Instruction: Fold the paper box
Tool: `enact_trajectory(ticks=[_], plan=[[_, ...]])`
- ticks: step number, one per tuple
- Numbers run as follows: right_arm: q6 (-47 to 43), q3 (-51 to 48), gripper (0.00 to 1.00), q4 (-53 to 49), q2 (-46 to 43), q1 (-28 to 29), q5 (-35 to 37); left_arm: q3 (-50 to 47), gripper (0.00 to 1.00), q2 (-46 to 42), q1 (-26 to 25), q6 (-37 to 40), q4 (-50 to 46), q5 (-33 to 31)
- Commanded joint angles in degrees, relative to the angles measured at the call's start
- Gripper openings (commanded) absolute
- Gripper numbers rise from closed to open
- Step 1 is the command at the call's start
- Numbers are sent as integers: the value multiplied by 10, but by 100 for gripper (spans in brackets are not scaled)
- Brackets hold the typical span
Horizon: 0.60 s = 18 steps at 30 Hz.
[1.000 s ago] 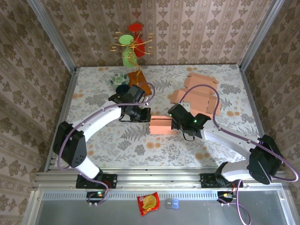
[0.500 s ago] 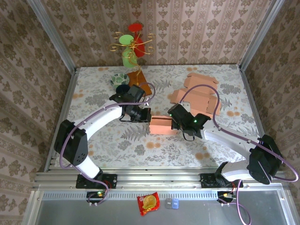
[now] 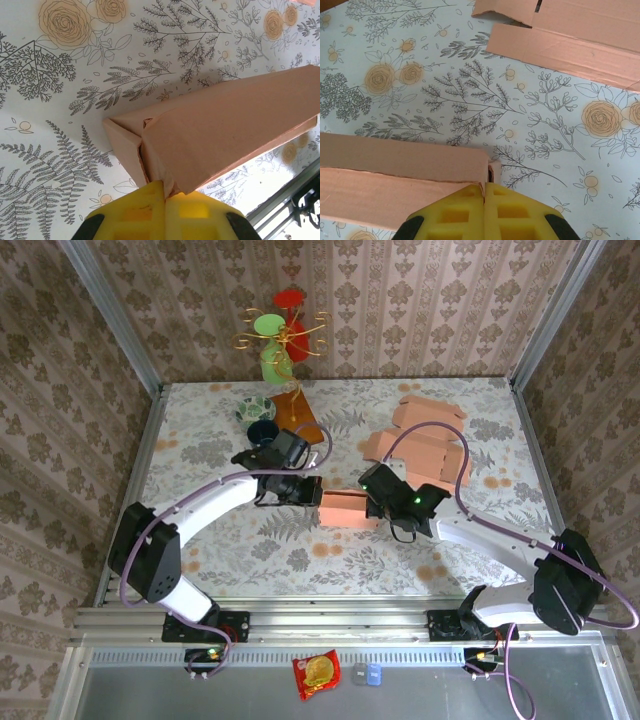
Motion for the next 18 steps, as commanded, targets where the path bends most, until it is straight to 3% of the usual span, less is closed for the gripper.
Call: enact_trajectory(ticks=[1,4,9,15,18], plan=[[5,-9,2,-31,-15,6,-16,-23,0,-1,-7,11,-34,-24],[21,-5,12,-40,-24,6,-42,-24,0,-2,-11,10,-34,-30],[80,13,39,-73,-59,4,-86,-29,0,-7,-18,8,-31,-41],[269,-2,64,-61,-147,-37,-153,-31,0,-16,-25,6,-31,-51],[398,-49,68,-21,-190,-86,-203,-30,0,-18,-29,7,-32,-55]])
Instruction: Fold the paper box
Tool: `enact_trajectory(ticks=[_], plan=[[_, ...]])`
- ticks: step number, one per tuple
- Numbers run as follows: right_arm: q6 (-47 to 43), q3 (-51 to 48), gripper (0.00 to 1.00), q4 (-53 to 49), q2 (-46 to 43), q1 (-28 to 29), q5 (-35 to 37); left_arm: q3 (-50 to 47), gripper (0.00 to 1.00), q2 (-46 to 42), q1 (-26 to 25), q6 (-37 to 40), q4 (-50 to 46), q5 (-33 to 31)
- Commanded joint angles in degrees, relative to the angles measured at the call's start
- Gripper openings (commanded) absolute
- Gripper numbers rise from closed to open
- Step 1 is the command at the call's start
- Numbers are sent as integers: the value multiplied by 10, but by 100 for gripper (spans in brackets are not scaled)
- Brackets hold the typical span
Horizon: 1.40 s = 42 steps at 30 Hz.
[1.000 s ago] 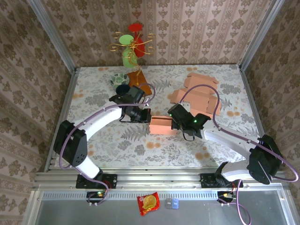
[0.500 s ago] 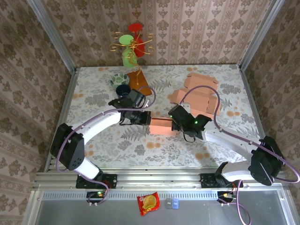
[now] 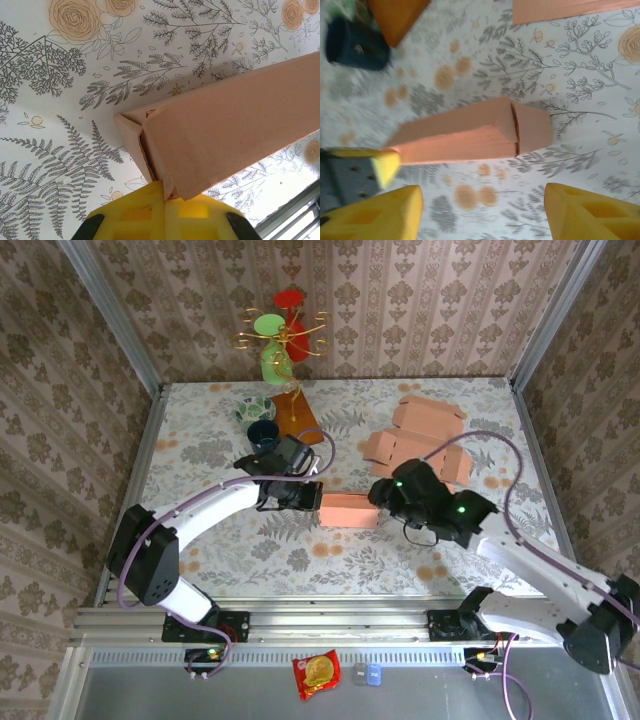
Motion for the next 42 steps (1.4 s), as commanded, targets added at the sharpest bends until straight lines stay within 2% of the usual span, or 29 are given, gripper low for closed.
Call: enact_trajectory(ticks=[1,5,11,18,28,35,42], plan=[[207,-57,68,45,-38,-43,-65,-15,0,-9,-8,2,-34,-13],[344,-107,70,136,-50,-51,-69,-18,0,-11,-12,-1,-32,-17],[415,-134,73,186,-25,-51,-85,-16,0,-11,-16,-4,-32,-23],[438,-165,73,234,-1,-51,-103,-14,0,-12,-20,-8,-34,-27],[435,-184,62,267,22,-51,-116,-10,0,-11,-23,-15,-36,-24],[435,-197,51,279,31,-51,-113,-7,5,-13,-23,-30,-37,-16],[434,-203,46,276,39,-51,-114,-4,8,-16,-23,-40,-37,-10]])
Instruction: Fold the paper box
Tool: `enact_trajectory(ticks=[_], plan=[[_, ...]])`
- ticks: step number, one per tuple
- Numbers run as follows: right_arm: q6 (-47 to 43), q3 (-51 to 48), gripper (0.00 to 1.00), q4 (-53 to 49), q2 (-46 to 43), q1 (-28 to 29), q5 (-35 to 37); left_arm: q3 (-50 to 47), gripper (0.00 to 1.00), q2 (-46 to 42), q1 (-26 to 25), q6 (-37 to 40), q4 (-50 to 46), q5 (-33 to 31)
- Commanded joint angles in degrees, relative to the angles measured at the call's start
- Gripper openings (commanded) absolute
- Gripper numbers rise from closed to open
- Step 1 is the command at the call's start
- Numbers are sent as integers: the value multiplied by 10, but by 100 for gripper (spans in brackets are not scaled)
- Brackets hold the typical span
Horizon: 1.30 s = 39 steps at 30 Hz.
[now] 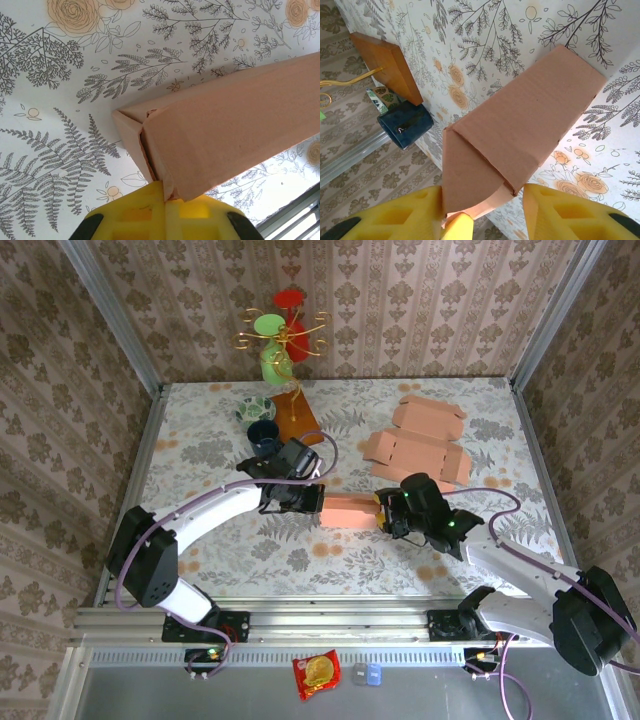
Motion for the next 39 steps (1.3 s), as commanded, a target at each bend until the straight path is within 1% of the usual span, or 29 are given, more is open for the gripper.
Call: enact_trajectory(ticks=[1,4,10,15,17,20,23,28,39], plan=[[7,-18,46,-9,8,-1,0,-3,8,-13,-4,-16,-31,12],[9,-24,45,-15,7,0,-1,-2,13,-17,-4,-20,-33,14],[13,-31,44,-26,-1,-1,4,-4,26,-47,0,-44,-26,28],[11,-29,44,-22,5,-2,3,-7,34,-70,12,-80,-16,60],[11,-28,44,-23,7,-3,2,-10,37,-74,28,-102,-11,78],[11,-28,44,-24,7,-3,2,-21,39,-71,59,-135,14,113],[9,-27,44,-28,7,-3,3,-21,39,-52,75,-151,31,145],[10,-25,44,-28,7,-4,3,-21,39,-28,77,-144,26,151],[9,-23,44,-31,9,-5,1,-53,36,-4,77,-153,76,159]])
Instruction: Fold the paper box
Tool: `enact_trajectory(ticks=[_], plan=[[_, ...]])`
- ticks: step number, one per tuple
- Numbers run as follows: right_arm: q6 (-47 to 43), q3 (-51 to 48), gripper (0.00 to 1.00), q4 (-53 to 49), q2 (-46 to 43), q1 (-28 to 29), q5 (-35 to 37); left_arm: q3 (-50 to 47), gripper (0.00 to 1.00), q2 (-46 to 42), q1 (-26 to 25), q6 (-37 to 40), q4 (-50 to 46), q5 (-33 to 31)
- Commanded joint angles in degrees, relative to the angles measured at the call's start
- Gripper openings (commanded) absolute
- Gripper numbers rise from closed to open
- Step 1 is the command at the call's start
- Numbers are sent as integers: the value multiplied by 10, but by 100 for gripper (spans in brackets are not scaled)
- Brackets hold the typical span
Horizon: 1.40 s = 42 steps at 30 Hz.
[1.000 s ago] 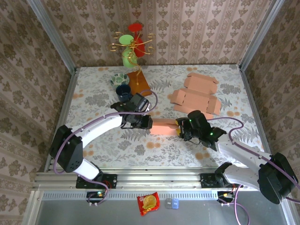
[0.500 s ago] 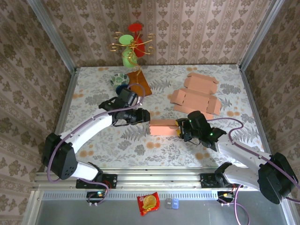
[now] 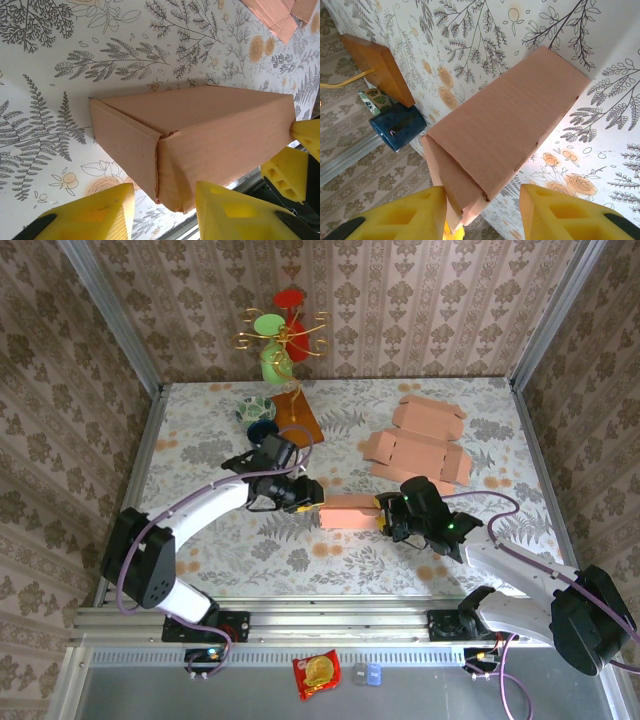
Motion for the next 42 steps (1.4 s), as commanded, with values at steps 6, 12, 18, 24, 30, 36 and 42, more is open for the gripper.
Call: enact_trajectory(ticks=[6,12,18,24,30,36,42], plan=[[3,-4,44,-50,12,-4,0,-24,33,8,1,-5,24,12],[4,-1,44,-77,14,-5,-3,-40,32,9,2,-1,30,11],[7,3,45,-107,19,-5,-9,-51,28,11,2,7,32,6],[6,8,45,-122,19,-5,-12,-65,19,14,2,14,40,4],[-54,62,53,-139,9,-23,-16,-68,16,4,1,33,30,-9],[-128,133,66,-194,-8,-85,-73,-68,15,-8,-4,43,29,-19],[-88,100,70,-154,16,-130,-188,-65,15,-7,-14,50,36,-24]])
